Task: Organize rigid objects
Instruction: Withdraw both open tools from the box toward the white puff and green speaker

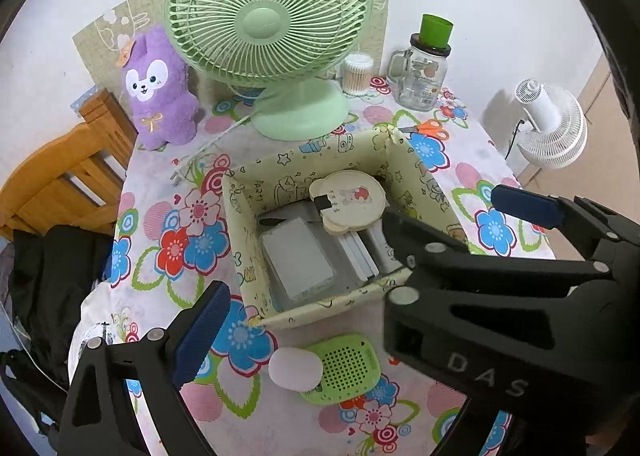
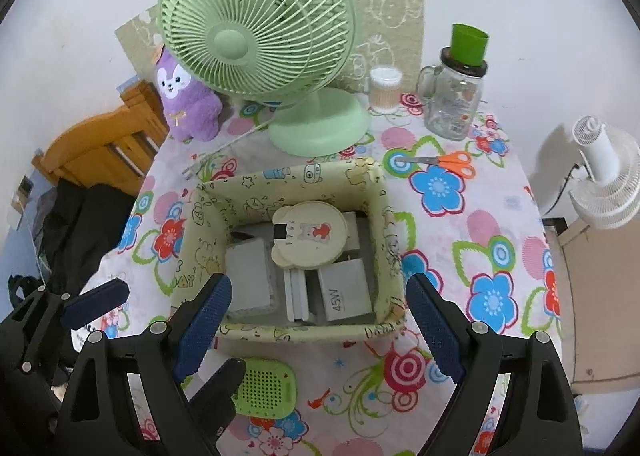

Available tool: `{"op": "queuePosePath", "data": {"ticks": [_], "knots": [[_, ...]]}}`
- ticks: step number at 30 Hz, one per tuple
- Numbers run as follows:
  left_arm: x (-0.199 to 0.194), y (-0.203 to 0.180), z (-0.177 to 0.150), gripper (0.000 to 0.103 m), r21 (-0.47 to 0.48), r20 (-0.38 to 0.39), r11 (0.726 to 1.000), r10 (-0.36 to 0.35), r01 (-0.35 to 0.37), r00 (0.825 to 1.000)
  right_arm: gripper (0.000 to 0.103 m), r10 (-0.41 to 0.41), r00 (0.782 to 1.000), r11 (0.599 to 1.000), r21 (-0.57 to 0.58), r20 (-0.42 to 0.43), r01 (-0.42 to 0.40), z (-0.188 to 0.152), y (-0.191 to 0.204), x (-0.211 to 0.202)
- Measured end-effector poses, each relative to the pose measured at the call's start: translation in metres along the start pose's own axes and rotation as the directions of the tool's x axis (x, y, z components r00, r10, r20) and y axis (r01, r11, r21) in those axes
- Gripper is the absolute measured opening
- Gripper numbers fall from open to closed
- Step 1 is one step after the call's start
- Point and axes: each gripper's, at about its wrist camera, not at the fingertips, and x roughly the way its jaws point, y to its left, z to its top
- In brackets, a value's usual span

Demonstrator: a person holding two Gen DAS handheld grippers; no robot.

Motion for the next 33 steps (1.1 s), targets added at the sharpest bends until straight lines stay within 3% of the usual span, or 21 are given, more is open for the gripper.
{"op": "queuePosePath", "data": {"ticks": [21,26,33], "knots": [[-0.017,0.007,-0.032,0.096,0.006,0.018,0.999,-0.05,0.05,0.999,0.091,-0.05,0.999,0.997,0.054,0.017,0.049,-0.041,0.0,-0.027],[-0.015,0.006,-0.043,0.096,0.043,0.014,0.999,-0.015,0.015,1.0,0.091,-0.053,0.999,0.996,0.067,0.008,0.053,-0.052,0.003,-0.027],[-0.007,0.014,-0.058,0.096,0.033,-0.016,0.999,-0.031,0.032,0.999,0.091,-0.059,0.998,0.995,0.076,-0.006,0.059,-0.068,0.01,-0.024]]}}
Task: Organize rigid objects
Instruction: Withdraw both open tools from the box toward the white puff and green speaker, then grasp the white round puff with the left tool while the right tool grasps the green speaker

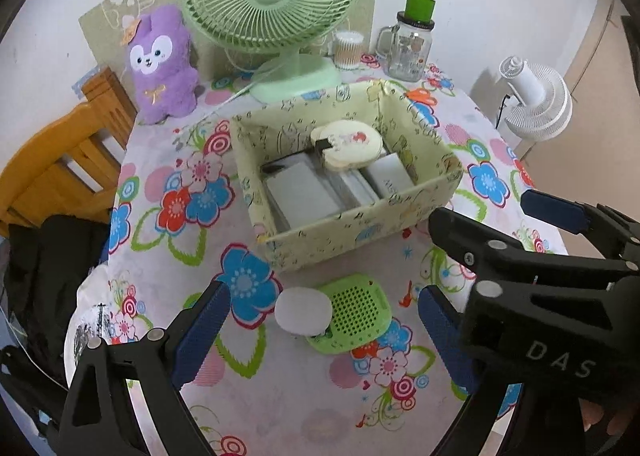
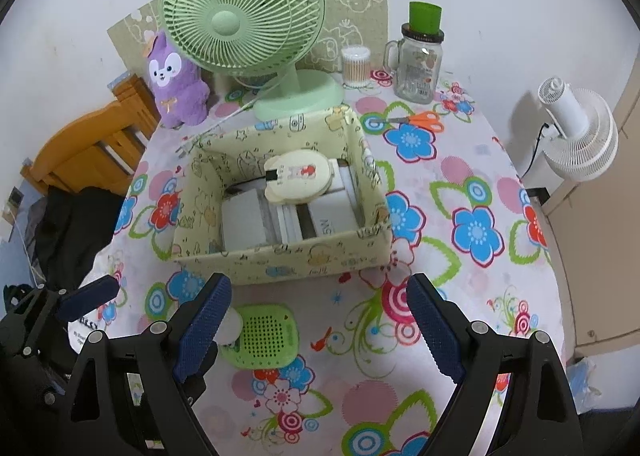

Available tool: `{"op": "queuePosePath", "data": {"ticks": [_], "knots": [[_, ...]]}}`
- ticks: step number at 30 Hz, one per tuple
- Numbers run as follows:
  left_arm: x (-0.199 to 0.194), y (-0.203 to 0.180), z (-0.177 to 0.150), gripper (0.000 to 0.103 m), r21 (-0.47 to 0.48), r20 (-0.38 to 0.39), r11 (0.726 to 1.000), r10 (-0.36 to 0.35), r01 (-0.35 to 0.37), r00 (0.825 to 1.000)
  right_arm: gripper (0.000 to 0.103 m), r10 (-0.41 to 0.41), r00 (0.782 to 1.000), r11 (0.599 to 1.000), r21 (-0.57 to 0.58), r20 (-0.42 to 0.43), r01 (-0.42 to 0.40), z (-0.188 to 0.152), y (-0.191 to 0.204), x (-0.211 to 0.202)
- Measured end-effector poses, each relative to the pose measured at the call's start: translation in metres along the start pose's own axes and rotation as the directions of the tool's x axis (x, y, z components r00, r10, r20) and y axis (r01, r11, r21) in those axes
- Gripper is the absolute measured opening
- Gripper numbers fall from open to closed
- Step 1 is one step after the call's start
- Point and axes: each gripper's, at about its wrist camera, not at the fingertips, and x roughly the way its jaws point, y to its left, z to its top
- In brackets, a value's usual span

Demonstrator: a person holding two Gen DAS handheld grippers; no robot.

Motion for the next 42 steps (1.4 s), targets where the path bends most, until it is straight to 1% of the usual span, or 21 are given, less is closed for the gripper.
{"op": "queuePosePath", "data": {"ticks": [8,15,18,22,30,42], "knots": [[0.007,0.013,-0.014,0.096,-0.022,-0.01,0.999,-0.024,0.024,1.0,0.091,0.01,1.0,1.0,0.004,-0.005,-0.01,-0.018,0.008,0.006],[0.023,0.024,-0.032,0.096,0.001,-0.029,1.0,0.023,-0.023,0.999,0.091,0.022,1.0,1.0,-0.005,-0.011,-0.022,-0.031,0.016,0.017],[0.032,0.03,-0.039,0.096,0.007,-0.047,1.0,0.028,-0.028,0.998,0.091,0.024,1.0,1.0,-0.019,-0.019,-0.024,-0.038,0.02,0.022],[0.044,0.04,-0.046,0.096,-0.016,-0.066,1.0,0.021,-0.022,0.998,0.091,0.023,0.999,0.999,-0.036,-0.034,-0.024,-0.046,0.025,0.032],[0.063,0.041,-0.047,0.096,0.004,-0.083,1.0,0.01,-0.009,0.996,0.091,0.011,0.997,0.999,-0.033,-0.07,-0.013,-0.059,0.026,0.051],[0.094,0.037,-0.04,0.095,0.055,-0.09,0.998,-0.022,0.027,0.996,0.091,-0.012,0.994,1.0,0.014,-0.111,0.014,-0.06,0.014,0.078]]}}
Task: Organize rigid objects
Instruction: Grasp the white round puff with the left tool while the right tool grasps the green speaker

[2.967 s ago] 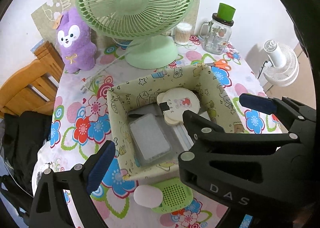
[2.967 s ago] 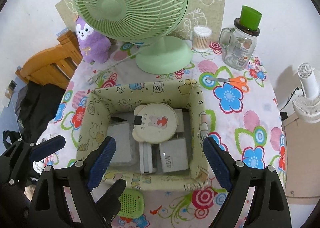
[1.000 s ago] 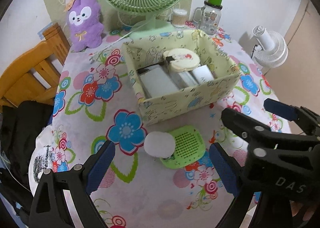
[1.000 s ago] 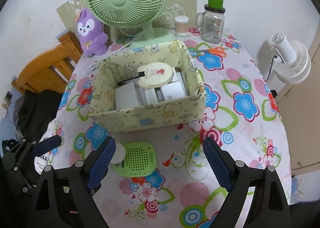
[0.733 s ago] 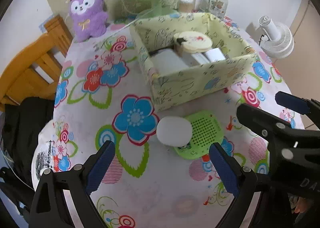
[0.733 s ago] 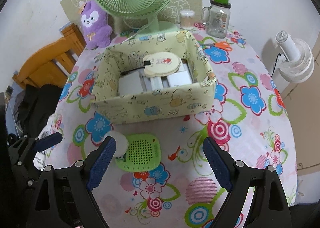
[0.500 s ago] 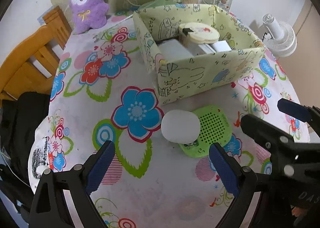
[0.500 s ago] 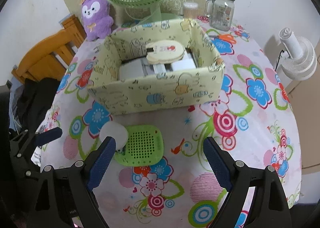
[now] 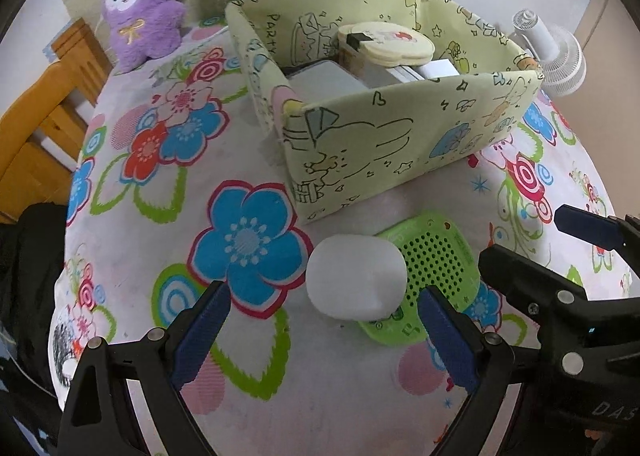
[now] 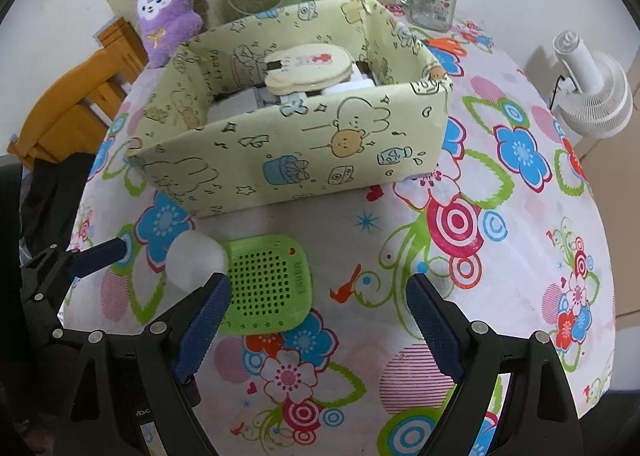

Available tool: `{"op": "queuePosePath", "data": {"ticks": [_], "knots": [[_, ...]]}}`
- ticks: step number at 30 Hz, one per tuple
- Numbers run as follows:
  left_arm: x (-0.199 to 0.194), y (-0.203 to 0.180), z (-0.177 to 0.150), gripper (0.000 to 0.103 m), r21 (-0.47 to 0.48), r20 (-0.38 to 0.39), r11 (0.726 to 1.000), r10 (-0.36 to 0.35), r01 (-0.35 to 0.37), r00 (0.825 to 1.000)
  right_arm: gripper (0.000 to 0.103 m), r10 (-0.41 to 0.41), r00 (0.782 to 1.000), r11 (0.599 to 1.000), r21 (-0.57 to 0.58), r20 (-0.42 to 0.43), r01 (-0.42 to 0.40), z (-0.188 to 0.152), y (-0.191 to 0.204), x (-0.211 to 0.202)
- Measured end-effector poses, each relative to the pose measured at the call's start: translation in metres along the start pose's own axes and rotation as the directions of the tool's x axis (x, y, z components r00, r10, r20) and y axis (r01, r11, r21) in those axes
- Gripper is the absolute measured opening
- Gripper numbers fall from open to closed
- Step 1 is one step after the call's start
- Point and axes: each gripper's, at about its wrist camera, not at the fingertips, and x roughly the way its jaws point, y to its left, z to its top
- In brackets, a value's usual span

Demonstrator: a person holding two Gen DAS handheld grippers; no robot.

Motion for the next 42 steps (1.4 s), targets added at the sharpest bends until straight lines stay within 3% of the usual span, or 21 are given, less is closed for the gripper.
{"op": "queuePosePath", "data": {"ticks": [10,14,17,30,42], "knots": [[0.015,-0.011,0.003,0.085,0.052,-0.003,0.999,-0.001,0.001,1.0,0.091,-0.006,1.0,1.0,0.02,-0.028,0.006,-0.001,-0.004,0.016],[0.016,-0.011,0.003,0.074,0.042,-0.001,0.999,-0.014,0.014,1.0,0.091,-0.001,1.0,0.999,0.035,-0.028,0.002,0.0,-0.004,0.019],[0.013,-0.013,0.002,0.057,0.055,0.025,0.998,-0.011,0.009,1.0,0.091,0.001,1.0,0.999,0.038,-0.024,0.0,0.001,-0.004,0.019],[0.0,0.0,-0.006,0.056,0.033,0.028,0.999,-0.019,0.018,0.999,0.091,0.0,1.0,1.0,-0.016,-0.014,-0.001,0.001,0.015,0.011],[-0.001,0.026,-0.028,0.056,-0.004,0.011,1.0,-0.006,0.006,1.0,0.091,0.027,0.997,0.992,-0.12,-0.072,-0.036,-0.004,0.05,0.027]]}}
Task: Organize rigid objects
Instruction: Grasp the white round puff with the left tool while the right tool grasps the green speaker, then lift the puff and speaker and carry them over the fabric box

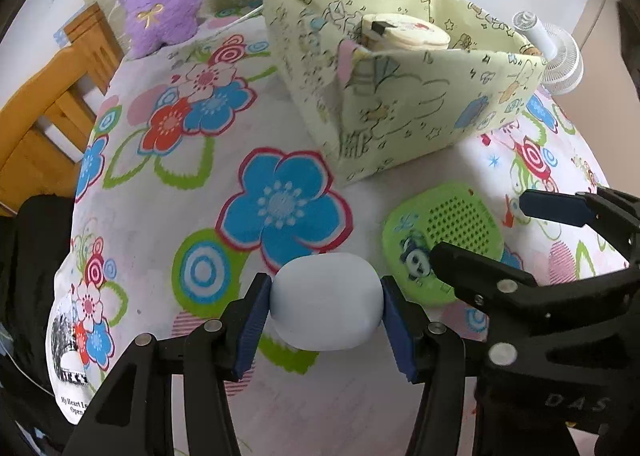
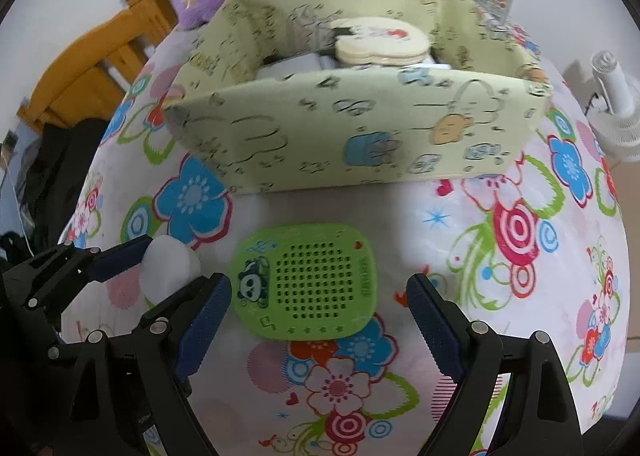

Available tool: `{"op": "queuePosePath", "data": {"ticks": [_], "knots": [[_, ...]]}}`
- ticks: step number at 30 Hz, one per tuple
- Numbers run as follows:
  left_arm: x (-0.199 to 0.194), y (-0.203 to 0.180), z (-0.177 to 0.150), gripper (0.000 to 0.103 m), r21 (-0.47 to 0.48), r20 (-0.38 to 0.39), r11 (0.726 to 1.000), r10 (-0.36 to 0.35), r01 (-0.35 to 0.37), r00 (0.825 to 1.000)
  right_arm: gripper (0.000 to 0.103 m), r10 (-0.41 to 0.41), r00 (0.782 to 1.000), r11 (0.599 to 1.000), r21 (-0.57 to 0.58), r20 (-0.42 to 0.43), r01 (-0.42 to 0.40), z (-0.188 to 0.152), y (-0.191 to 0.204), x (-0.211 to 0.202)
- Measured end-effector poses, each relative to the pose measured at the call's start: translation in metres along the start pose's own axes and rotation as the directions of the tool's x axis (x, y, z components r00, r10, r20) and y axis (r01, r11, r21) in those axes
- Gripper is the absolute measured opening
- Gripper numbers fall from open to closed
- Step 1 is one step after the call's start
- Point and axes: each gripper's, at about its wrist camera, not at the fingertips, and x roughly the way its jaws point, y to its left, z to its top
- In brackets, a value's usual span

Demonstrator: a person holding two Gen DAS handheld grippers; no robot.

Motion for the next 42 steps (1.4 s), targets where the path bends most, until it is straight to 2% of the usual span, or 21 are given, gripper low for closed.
{"op": "queuePosePath", "data": {"ticks": [7,11,19,25,29,35,42], "knots": [[0.006,0.007,-0.009,0.056,0.008,-0.017,1.0,0.024,-0.024,1.0,0.093,-0.002,0.998,1.0,-0.025,-0.058,0.001,-0.004,0.01,0.02],[0.004,0.008,-0.01,0.056,0.013,-0.007,0.999,0.037,-0.036,0.999,0.1,-0.011,0.998,1.0,-0.017,-0.069,0.01,-0.005,0.009,0.027],[0.005,0.014,-0.01,0.056,0.013,-0.007,0.998,0.056,-0.056,0.998,0.103,-0.016,0.997,1.0,-0.012,-0.074,0.015,-0.003,0.012,0.037],[0.007,0.016,-0.009,0.056,0.031,-0.01,0.994,0.103,-0.103,0.995,0.103,-0.069,0.995,0.998,-0.008,-0.068,0.068,0.001,0.024,0.047],[0.008,0.016,-0.008,0.056,0.018,-0.021,0.995,0.101,-0.101,0.995,0.095,-0.114,0.992,0.993,-0.02,-0.057,0.113,0.003,0.033,0.05],[0.008,0.015,-0.007,0.056,0.011,-0.038,0.996,0.09,-0.09,0.995,0.095,-0.109,0.992,0.994,-0.003,-0.069,0.109,0.005,0.034,0.053],[0.009,0.009,-0.005,0.056,0.009,-0.051,0.997,0.077,-0.077,0.996,0.095,-0.096,0.993,0.995,0.015,-0.075,0.098,0.007,0.015,0.047]]}}
